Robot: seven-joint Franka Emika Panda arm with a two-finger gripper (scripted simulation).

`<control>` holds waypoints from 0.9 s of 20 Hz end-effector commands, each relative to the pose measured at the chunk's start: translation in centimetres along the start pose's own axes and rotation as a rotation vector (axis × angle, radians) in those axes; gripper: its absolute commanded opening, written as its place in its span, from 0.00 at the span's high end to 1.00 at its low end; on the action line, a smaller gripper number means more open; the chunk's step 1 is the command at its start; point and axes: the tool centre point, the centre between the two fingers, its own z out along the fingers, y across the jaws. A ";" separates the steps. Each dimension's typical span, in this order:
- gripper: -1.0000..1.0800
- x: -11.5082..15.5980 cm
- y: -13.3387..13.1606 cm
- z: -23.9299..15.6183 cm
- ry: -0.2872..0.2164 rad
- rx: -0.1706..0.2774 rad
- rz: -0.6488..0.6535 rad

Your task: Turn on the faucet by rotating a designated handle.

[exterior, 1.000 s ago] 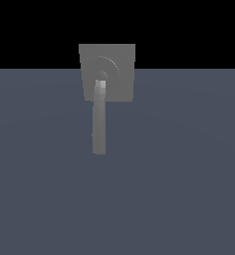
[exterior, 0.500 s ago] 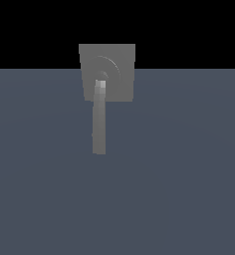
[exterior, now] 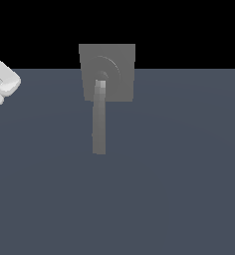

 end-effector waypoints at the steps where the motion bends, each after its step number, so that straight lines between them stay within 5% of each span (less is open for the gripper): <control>1: 1.00 -0.1 4.1 -1.5 -0.068 -0.050 -0.179; 10: 1.00 3.5 18.3 -7.8 -0.312 -0.227 -0.794; 18: 1.00 8.4 25.9 -12.6 -0.478 -0.341 -1.153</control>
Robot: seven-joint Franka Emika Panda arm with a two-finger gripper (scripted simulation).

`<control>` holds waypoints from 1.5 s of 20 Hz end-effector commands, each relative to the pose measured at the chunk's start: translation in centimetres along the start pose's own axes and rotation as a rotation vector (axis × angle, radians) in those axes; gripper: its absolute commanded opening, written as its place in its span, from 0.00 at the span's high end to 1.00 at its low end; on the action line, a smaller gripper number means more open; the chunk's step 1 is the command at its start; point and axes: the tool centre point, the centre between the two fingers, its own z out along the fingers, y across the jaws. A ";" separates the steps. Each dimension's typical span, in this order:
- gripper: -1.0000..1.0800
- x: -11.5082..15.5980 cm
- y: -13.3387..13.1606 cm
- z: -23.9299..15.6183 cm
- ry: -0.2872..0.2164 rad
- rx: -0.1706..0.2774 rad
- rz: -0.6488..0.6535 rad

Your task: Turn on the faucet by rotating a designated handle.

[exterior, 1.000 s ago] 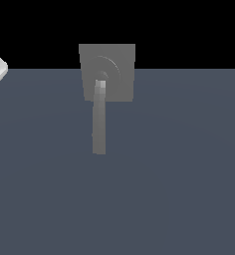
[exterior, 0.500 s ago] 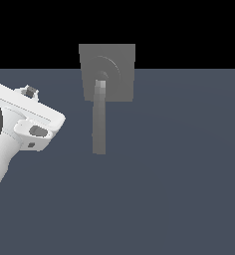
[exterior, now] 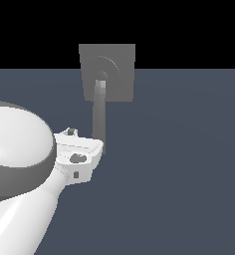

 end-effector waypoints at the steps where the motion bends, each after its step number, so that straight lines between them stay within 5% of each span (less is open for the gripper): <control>1: 1.00 -1.4 2.0 -0.5 -0.043 -0.024 -0.087; 8: 1.00 -3.1 4.5 -1.3 -0.098 -0.053 -0.195; 13: 1.00 -3.1 4.5 -1.3 -0.098 -0.053 -0.195; 30: 1.00 -1.4 10.6 -1.6 -0.099 -0.053 -0.195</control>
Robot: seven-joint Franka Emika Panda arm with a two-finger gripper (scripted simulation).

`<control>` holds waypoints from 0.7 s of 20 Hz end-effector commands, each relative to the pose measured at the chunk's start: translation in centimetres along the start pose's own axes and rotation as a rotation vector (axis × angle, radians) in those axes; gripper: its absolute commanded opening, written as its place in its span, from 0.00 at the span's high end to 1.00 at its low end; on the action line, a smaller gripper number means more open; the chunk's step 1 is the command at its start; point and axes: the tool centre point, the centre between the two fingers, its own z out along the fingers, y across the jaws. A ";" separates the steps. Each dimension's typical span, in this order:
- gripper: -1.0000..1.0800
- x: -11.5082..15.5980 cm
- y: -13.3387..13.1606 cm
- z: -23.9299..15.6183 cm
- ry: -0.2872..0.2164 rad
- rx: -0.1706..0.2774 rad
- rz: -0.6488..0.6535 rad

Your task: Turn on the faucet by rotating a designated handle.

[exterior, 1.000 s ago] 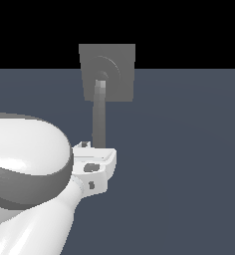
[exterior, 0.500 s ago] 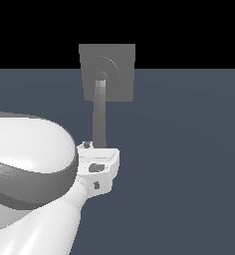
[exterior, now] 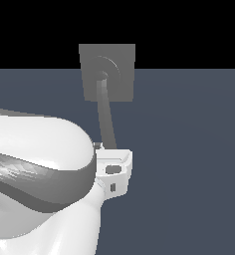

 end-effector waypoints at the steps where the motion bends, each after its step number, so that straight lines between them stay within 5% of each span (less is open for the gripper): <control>1: 1.00 0.7 2.8 0.3 0.011 -0.032 -0.011; 14: 1.00 1.1 7.8 0.1 0.011 -0.033 -0.012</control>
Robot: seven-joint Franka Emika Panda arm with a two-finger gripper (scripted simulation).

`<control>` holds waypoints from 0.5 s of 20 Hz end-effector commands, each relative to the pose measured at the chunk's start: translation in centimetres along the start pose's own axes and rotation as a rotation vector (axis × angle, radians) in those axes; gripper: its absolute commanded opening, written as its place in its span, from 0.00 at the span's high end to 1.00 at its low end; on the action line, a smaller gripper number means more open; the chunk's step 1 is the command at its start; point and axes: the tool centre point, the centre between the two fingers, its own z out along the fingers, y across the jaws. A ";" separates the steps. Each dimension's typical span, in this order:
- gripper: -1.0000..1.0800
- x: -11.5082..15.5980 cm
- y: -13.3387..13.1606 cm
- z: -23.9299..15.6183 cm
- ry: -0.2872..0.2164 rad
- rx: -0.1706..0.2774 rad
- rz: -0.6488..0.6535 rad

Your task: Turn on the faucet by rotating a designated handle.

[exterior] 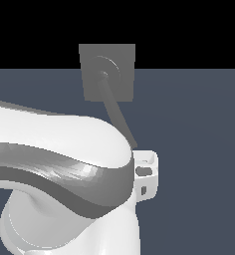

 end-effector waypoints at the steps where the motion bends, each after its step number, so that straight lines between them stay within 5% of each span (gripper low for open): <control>1: 1.00 1.0 2.3 0.7 0.024 -0.024 -0.005; 4: 1.00 -0.3 1.7 0.0 -0.006 -0.018 0.002; 10: 1.00 1.4 3.4 0.0 -0.002 -0.019 0.001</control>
